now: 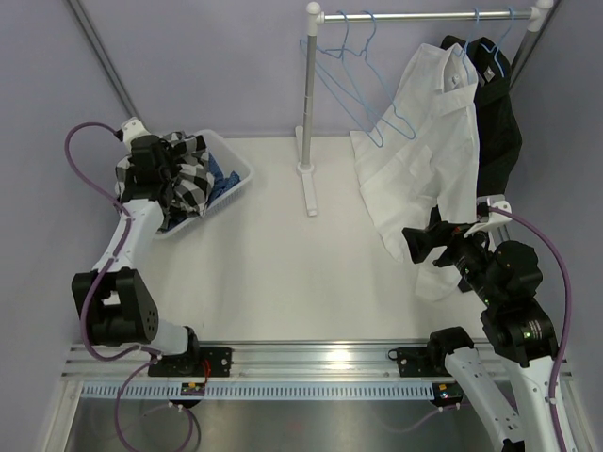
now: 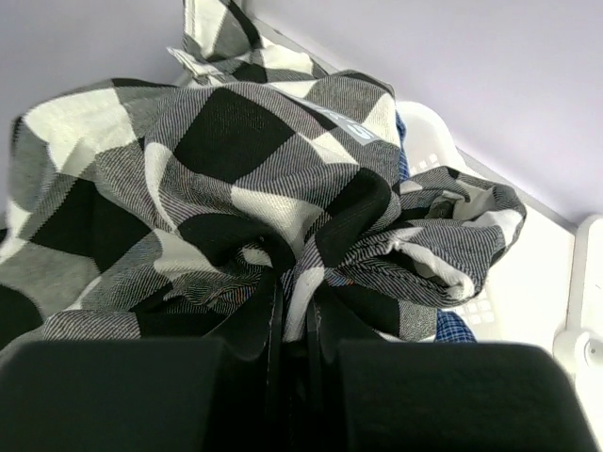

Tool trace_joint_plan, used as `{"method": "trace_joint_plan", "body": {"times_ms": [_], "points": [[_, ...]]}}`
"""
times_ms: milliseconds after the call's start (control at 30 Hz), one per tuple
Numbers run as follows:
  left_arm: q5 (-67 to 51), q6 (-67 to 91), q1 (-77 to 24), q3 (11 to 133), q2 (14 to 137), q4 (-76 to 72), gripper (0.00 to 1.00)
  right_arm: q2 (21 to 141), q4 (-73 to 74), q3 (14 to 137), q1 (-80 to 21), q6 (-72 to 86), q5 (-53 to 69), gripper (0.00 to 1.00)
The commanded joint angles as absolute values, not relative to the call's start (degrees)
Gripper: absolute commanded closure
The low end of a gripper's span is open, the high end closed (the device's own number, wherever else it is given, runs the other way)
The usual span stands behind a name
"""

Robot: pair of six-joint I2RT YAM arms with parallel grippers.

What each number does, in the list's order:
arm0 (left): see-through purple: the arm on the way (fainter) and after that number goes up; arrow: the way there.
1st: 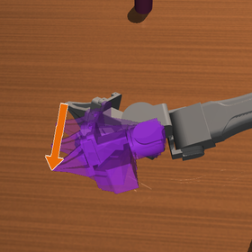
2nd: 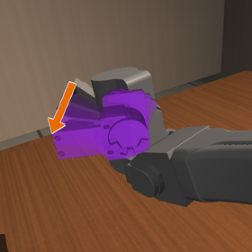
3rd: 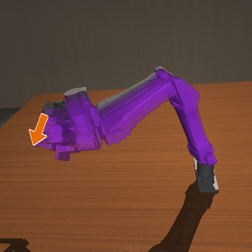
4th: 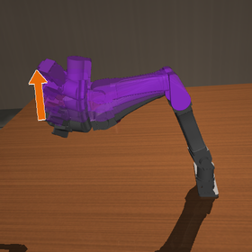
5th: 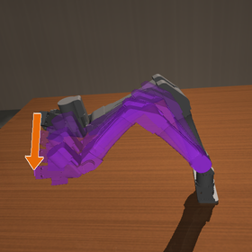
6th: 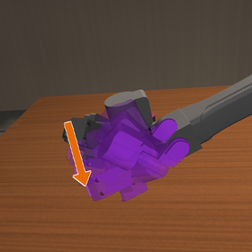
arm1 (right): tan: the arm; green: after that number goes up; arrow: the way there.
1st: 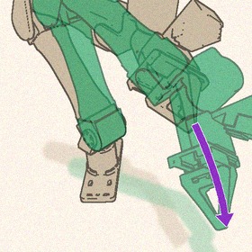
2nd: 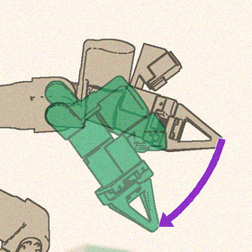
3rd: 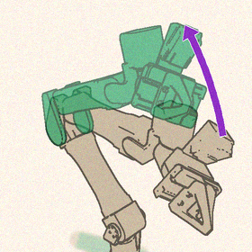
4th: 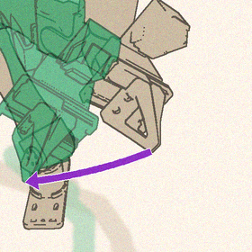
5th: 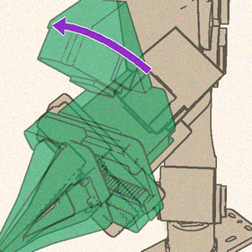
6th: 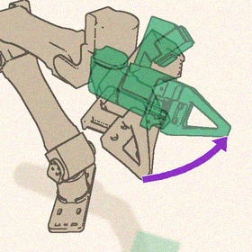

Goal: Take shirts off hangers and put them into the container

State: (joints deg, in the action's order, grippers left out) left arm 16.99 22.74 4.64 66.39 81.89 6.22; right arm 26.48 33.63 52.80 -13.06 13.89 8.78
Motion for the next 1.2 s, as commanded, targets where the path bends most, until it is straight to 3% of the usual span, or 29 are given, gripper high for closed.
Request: {"method": "trace_joint_plan", "body": {"times_ms": [0,500,1033,1100,1167], "points": [[12.4,23.5,2.8,70.2,84.6,0.3,1.0,26.9,30.9,52.7,-13.0,14.3,10.5,0.01],[10.0,27.1,-1.1,76.3,103.9,2.2,1.0,28.5,30.8,53.3,-13.0,14.0,10.6,0.01],[8.7,38.5,2.8,74.3,108.0,11.8,1.0,27.6,30.8,53.0,-13.0,14.0,10.9,0.01],[8.1,38.1,2.7,75.3,104.8,12.1,0.96,27.3,30.8,53.0,-13.0,14.0,11.0,0.0],[6.9,37.4,2.7,76.3,102.1,12.4,0.83,27.2,30.8,53.0,-13.0,14.1,10.8,0.01]]}}
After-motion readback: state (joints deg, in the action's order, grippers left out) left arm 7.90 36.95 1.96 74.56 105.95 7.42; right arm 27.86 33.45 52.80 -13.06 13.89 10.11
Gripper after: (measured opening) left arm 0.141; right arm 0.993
